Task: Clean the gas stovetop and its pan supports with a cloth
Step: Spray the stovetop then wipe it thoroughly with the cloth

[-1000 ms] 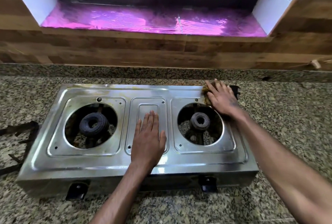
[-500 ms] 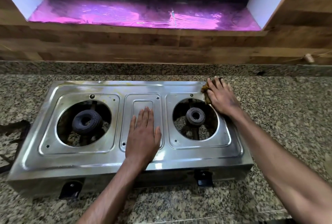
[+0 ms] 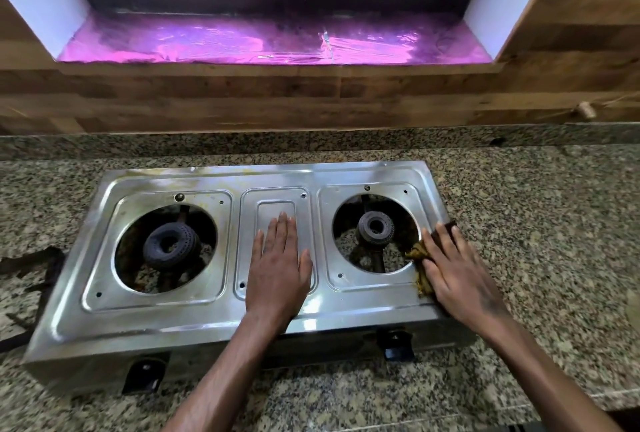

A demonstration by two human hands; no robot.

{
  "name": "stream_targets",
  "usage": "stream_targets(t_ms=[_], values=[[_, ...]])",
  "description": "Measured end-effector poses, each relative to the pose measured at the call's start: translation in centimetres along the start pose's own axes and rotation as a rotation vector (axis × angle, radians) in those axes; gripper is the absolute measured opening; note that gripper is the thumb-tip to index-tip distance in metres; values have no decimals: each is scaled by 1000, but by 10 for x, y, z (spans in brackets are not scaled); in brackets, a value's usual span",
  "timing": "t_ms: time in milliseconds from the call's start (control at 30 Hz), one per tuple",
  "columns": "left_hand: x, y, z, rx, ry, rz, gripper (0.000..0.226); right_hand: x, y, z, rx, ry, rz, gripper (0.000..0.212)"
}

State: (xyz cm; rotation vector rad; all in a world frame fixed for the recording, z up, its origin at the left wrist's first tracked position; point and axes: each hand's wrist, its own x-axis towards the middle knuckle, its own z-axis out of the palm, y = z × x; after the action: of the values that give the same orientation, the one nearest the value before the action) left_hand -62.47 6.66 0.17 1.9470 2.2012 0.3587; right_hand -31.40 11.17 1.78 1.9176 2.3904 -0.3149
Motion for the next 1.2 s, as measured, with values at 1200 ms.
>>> stream_targets(t_ms=[1200], values=[[0, 2, -1, 29, -10, 6, 71, -40, -36, 12, 83, 8, -54, 64]])
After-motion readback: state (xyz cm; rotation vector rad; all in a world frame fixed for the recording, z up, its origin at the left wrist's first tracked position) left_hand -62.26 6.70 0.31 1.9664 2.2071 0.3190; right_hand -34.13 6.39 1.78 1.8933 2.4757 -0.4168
